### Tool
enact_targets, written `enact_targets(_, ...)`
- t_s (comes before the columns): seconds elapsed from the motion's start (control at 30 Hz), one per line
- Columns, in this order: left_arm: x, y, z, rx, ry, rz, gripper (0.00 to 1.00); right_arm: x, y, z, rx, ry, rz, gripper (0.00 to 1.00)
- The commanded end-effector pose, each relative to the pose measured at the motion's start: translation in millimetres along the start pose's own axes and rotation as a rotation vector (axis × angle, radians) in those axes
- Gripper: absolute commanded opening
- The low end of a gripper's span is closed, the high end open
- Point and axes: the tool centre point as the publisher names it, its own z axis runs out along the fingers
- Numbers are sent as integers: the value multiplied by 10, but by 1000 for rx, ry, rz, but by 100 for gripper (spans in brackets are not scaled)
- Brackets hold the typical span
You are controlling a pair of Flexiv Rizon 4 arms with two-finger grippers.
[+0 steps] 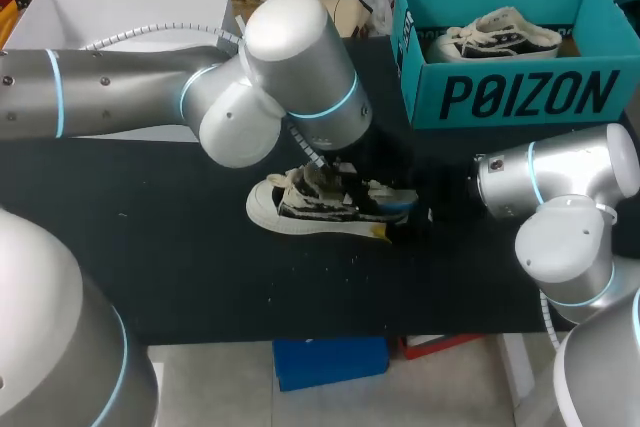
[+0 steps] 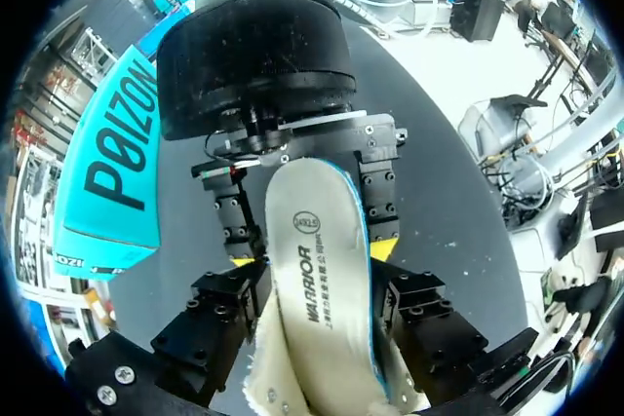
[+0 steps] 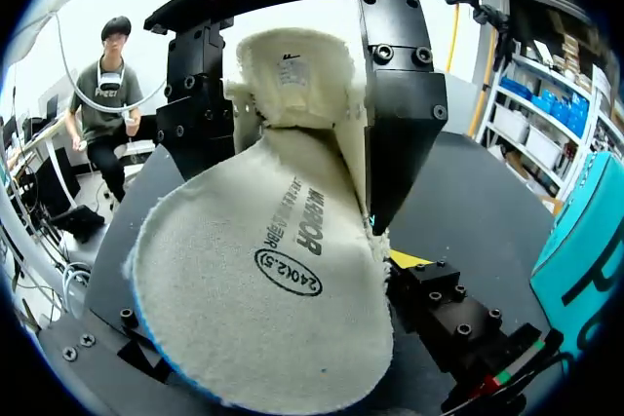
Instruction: Take the shoe out of the shoebox, open the shoe tongue, remove and reinsert the insole, then place the shoe into the shoebox
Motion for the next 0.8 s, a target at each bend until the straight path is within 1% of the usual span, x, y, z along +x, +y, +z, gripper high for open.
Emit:
enact_targets(0.03,-77,-75,77,-6,0,0,59,-9,-1,14,2,-1,1,0)
enact_targets(0.07,-84,-79,74,-6,-1,1,49,-9,-1,14,2,-1,1,0)
enact_targets(0.1,-91,-86,69,-5,-4,2,42,-9,-1,14,2,-1,1,0)
enact_targets(0.13,-96,-91,65,-8,-7,3,26,-9,-1,14,2,-1,1,0)
enact_targets(0.17,-97,-91,64,-10,-8,3,19,-9,-1,14,2,-1,1,0)
enact_targets(0.2,-100,-88,62,-18,-7,-2,0,-9,-1,14,2,-1,1,0)
enact_targets(0.3,-94,-75,32,-23,-8,-9,0,-9,-1,14,2,-1,1,0)
enact_targets(0.4,-53,-72,-66,-23,-16,-11,0,-9,-1,14,2,-1,1,0)
enact_targets(0.53,84,-71,-323,4,-37,-7,0,-9,-1,14,2,-1,1,0)
enact_targets(0.6,160,-98,-455,36,-47,0,0,-9,-1,14,2,-1,1,0)
enact_targets(0.7,259,-180,-646,75,-53,2,0,-9,-1,14,2,-1,1,0)
enact_targets(0.8,321,-316,-822,104,-65,6,0,-9,-1,14,2,-1,1,0)
